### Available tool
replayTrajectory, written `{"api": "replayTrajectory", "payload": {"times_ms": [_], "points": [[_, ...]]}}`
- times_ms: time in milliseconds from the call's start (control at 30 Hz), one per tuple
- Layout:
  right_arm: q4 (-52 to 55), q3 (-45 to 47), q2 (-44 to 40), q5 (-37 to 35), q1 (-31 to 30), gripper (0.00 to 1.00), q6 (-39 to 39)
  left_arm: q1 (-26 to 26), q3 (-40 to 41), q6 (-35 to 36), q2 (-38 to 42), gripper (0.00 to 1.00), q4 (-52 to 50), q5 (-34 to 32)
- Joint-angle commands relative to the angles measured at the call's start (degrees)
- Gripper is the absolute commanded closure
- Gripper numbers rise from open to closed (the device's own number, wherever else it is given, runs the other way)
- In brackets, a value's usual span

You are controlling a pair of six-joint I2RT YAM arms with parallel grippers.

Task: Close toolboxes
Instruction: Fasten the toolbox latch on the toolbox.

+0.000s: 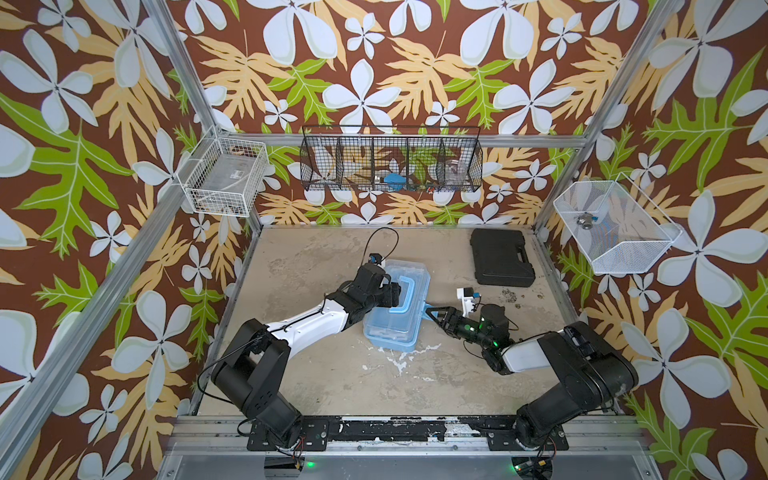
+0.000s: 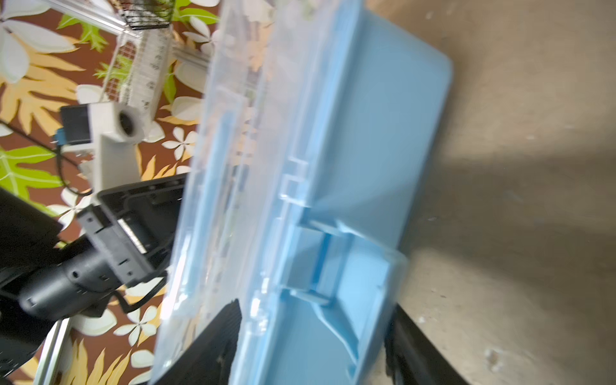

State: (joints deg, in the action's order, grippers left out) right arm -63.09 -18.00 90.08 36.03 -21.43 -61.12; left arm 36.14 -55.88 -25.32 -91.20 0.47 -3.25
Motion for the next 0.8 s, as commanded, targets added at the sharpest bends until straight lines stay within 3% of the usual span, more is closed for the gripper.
{"api": "replayTrajectory", "payload": {"times_ms": [0, 400, 767], "points": [[0.0, -0.5, -1.5, 1.6, -0.1, 0.32, 2.7, 0.3, 0.7, -1.7, -1.0, 0.39, -10.8, 2.3], [-1.1, -1.2, -1.1, 1.8, -0.1, 0.32, 1.9, 1.4, 0.1, -1.8, -1.7, 0.39, -10.8, 2.5], [14.7, -3.2, -7.8, -1.7, -0.1, 0.33, 9.9, 1.5, -0.4, -1.4, -1.2, 0.39, -11.8, 1.3]]}}
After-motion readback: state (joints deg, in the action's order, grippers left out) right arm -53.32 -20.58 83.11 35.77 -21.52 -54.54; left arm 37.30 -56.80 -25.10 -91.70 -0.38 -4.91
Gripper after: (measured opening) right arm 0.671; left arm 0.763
